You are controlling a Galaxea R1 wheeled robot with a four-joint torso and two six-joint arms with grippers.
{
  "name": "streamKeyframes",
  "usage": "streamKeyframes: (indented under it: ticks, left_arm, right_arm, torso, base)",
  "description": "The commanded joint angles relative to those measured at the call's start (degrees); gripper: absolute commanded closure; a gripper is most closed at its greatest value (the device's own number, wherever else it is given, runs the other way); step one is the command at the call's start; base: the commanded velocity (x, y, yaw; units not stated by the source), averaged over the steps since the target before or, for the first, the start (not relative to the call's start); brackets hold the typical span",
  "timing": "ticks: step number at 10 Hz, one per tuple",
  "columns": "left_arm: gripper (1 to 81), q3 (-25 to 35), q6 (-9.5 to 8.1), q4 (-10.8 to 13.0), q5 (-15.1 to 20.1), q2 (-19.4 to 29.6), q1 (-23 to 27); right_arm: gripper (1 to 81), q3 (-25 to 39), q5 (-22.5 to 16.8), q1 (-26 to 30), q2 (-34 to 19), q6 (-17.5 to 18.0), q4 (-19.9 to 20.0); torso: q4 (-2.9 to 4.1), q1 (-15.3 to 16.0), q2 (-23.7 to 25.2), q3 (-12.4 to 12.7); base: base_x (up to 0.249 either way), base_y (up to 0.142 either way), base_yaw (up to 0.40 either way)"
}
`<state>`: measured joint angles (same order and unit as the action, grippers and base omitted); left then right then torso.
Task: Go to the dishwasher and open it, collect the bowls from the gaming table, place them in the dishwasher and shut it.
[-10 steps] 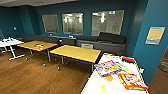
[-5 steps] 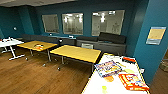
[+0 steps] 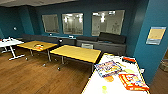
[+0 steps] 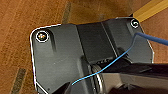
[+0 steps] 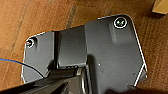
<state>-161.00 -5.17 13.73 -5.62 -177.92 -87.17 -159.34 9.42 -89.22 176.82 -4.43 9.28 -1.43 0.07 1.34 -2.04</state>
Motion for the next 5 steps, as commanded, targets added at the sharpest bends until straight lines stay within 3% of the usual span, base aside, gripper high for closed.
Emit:
streamKeyframes:
  ticks: [1,5]
  left_arm:
    - [1.0,0.77,0.24,0.42,2.46,0.28,2.84]
    - [1.0,1.30,0.25,0.34,2.37,0.63,2.84]
  right_arm:
    - [1.0,0.01,-2.66,2.51,0.13,0.03,0.04]
    - [1.0,0.27,-2.66,2.33,0.31,0.03,0.04]
  torso:
    - [0.00,0.00,0.00,0.00]
    - [0.00,0.00,0.00,0.00]
  base:
    - [0.000,0.000,-0.163]
    - [0.000,0.000,-0.325]
